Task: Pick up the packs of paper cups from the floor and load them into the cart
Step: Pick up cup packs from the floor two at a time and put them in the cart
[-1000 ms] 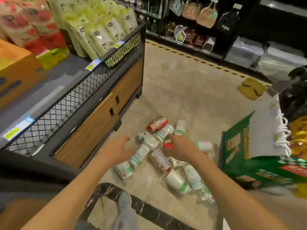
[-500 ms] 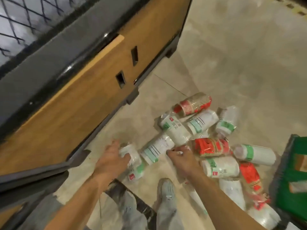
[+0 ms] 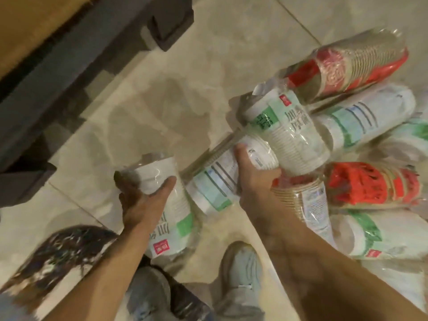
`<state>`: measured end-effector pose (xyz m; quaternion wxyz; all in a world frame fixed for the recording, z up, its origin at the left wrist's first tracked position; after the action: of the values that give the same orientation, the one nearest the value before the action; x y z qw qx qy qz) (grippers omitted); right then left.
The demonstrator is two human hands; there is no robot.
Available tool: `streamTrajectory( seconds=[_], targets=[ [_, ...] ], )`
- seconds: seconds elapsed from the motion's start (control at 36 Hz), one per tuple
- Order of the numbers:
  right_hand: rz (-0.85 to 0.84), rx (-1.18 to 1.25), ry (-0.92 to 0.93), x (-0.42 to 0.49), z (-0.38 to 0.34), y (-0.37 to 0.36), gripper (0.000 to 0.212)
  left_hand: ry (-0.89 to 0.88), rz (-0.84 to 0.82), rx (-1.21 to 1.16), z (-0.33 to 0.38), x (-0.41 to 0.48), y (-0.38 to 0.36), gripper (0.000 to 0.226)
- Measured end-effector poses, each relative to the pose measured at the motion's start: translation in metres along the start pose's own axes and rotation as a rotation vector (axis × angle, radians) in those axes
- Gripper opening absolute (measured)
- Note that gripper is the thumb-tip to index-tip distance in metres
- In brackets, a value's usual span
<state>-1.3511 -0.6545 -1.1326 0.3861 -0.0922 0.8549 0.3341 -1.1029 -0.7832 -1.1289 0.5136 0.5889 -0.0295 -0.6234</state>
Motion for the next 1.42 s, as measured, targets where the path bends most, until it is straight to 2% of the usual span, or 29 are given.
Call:
streamTrajectory(
  seconds=[0.08,0.11,0.17,0.19,0.25,0.28,0.33,0.39,0.53,0.64,0.75,0.83,0.92,1.03,1.17,1.25,1.42],
  targets=[
    [0.052,0.237,-0.094,0.003,-0.002,0.000,0.109,-0.045,0.028,-0.010,0.004,-0.006,0.001,0.109],
    [0.006,0.251,-0.079,-0.001,-0.005,0.001,0.111,-0.059,0.032,-0.013,0.006,-0.010,0.006,0.108],
    [-0.117,0.169,-0.006,-0.017,-0.015,0.008,0.119,-0.100,0.041,-0.005,0.013,-0.020,0.022,0.110],
    [-0.148,0.136,0.025,-0.026,-0.019,0.015,0.114,-0.123,0.044,0.009,0.017,-0.027,0.032,0.113],
    [-0.190,0.130,0.088,-0.050,-0.035,0.030,0.087,-0.147,0.043,0.034,0.029,-0.045,0.057,0.121],
    [-0.202,0.090,0.156,-0.066,-0.050,0.039,0.085,-0.151,0.041,0.029,0.036,-0.056,0.072,0.123],
    [-0.208,-0.067,0.339,-0.106,-0.087,0.058,0.104,-0.173,0.031,-0.028,0.055,-0.081,0.105,0.121],
    [-0.223,-0.094,0.459,-0.150,-0.123,0.082,0.113,-0.215,0.021,-0.088,0.077,-0.114,0.142,0.116],
    [-0.300,-0.064,0.656,-0.271,-0.226,0.150,0.110,-0.288,-0.020,-0.141,0.142,-0.223,0.246,0.131],
    [-0.383,-0.062,0.776,-0.380,-0.310,0.211,0.113,-0.420,0.012,-0.178,0.200,-0.330,0.341,0.130],
    [-0.421,-0.102,0.916,-0.479,-0.383,0.263,0.125,-0.580,0.105,-0.237,0.242,-0.434,0.445,0.134],
    [-0.438,-0.097,1.079,-0.555,-0.435,0.294,0.123,-0.666,0.186,-0.329,0.253,-0.500,0.521,0.129],
    [-0.590,-0.097,1.186,-0.631,-0.472,0.306,0.129,-0.752,0.350,-0.384,0.244,-0.553,0.589,0.122],
    [-0.798,-0.114,1.385,-0.734,-0.499,0.307,0.127,-0.666,0.520,-0.481,0.201,-0.614,0.663,0.128],
    [-1.011,-0.103,1.565,-0.860,-0.476,0.296,0.133,-0.656,0.787,-0.567,0.125,-0.678,0.732,0.112],
    [-1.156,-0.109,1.612,-0.925,-0.443,0.288,0.138,-0.568,0.910,-0.633,0.071,-0.709,0.763,0.126],
    [-1.435,-0.068,1.660,-1.037,-0.359,0.283,0.100,-0.408,1.096,-0.688,-0.044,-0.767,0.802,0.128]
  ],
)
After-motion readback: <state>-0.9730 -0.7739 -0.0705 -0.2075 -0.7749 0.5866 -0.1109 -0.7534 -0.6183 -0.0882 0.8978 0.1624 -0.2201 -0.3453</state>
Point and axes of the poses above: each hand's wrist, its own x-axis towards the middle knuckle, its own y-axis out of the back of the hand, z = x × y, the point moved 7 cm from there along x, towards the middle knuckle, and after that the axes turned 2 degrees about z, right-handed, at the moved point
